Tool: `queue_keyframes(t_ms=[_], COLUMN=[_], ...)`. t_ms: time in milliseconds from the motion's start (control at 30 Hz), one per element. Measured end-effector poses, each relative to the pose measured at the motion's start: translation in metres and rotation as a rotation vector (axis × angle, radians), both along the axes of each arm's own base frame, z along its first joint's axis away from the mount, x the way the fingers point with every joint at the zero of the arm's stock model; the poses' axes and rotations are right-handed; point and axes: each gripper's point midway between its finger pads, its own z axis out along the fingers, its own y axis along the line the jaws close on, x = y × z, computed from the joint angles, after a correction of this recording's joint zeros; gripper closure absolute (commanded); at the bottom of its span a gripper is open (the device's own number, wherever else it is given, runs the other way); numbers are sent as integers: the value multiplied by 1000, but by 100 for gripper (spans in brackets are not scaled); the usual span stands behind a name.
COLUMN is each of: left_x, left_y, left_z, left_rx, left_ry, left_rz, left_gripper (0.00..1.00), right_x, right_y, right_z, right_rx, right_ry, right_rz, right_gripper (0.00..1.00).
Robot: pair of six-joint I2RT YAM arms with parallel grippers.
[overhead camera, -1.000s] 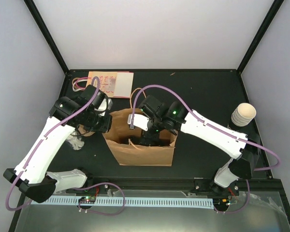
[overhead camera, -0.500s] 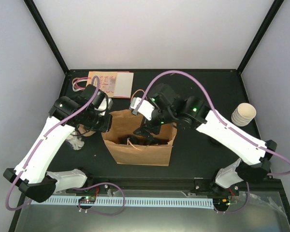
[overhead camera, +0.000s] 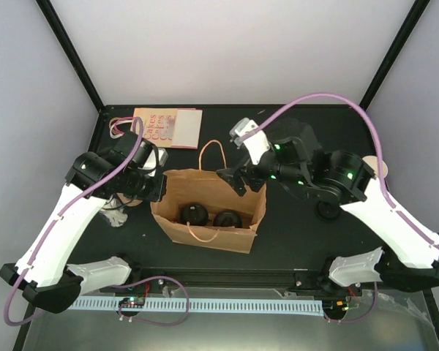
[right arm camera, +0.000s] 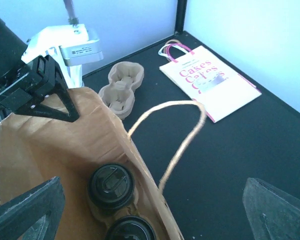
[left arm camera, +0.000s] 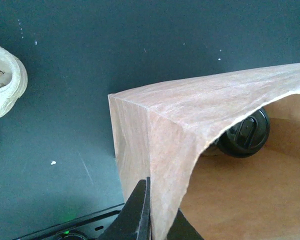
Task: Pack the takeout coffee
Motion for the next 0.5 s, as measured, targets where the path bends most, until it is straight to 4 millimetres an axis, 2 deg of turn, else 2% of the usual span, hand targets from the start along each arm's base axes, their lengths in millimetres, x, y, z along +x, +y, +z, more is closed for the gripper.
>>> queue_keyframes(t_ms=[200,500], left_x=[1,11], left_y=[-6,-22], left_z=[5,25], left_rx=[-25,-67], left_ry=[-34,-161], left_rz=[-54,-199], left_gripper=[98,99], right_x=[-7,-18], right_y=[-28,-51], right_z=[10,-18], right_rx=[47,17], right_ry=[-5,43], right_rz=[-66,-100], right_gripper=[0,3])
